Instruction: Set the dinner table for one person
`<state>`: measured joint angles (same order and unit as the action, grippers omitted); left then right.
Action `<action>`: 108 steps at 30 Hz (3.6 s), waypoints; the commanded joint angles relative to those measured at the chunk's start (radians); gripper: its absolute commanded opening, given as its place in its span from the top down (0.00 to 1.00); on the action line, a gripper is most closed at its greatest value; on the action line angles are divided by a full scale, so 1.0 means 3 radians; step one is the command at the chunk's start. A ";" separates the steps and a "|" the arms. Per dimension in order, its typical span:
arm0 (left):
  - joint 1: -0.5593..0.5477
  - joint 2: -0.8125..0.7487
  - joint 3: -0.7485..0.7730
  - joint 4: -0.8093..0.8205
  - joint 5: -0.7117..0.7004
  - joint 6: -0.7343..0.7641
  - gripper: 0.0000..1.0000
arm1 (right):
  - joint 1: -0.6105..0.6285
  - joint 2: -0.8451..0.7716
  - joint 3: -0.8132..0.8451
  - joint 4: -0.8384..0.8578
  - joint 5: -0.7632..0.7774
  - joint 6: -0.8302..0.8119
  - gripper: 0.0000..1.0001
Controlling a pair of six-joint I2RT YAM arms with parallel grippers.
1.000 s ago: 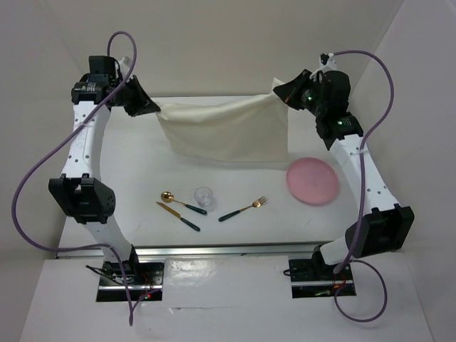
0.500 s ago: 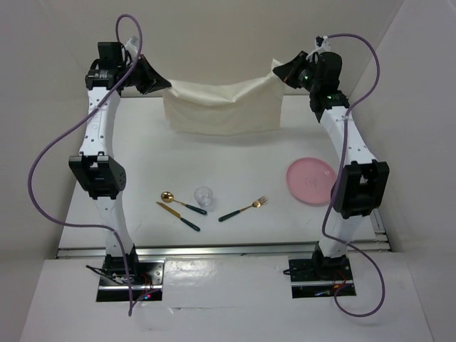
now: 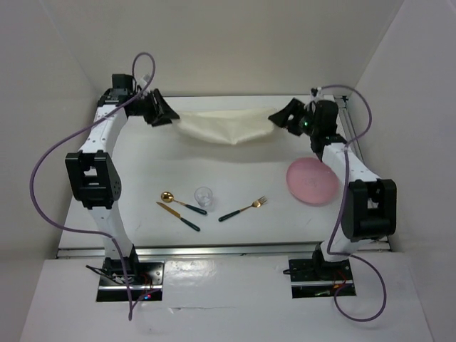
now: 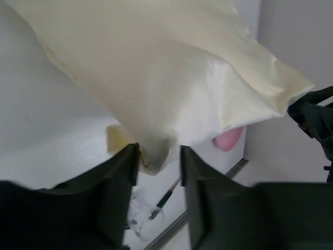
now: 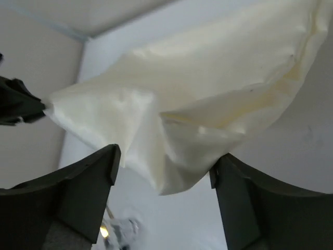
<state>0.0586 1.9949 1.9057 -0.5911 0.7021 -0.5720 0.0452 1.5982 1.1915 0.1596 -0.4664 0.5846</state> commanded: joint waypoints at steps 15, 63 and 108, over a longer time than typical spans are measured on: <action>-0.0107 -0.0217 -0.0425 -0.0781 -0.1405 0.0276 0.56 | 0.0227 -0.0890 -0.0812 -0.1002 0.1207 -0.0077 0.42; -0.0359 0.0228 -0.1786 -0.0244 -0.1926 0.0015 0.64 | 0.0770 0.0656 -0.0719 -0.1718 0.1151 -0.0256 1.00; -0.0568 0.0176 -0.1689 -0.0300 -0.2003 -0.0077 0.68 | 0.1173 0.0202 -0.0654 -0.2582 0.2439 0.0158 1.00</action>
<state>-0.1162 2.0182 1.4326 -0.6762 0.1150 -0.6048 0.3553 1.6779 0.9737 -0.5522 0.1581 0.5968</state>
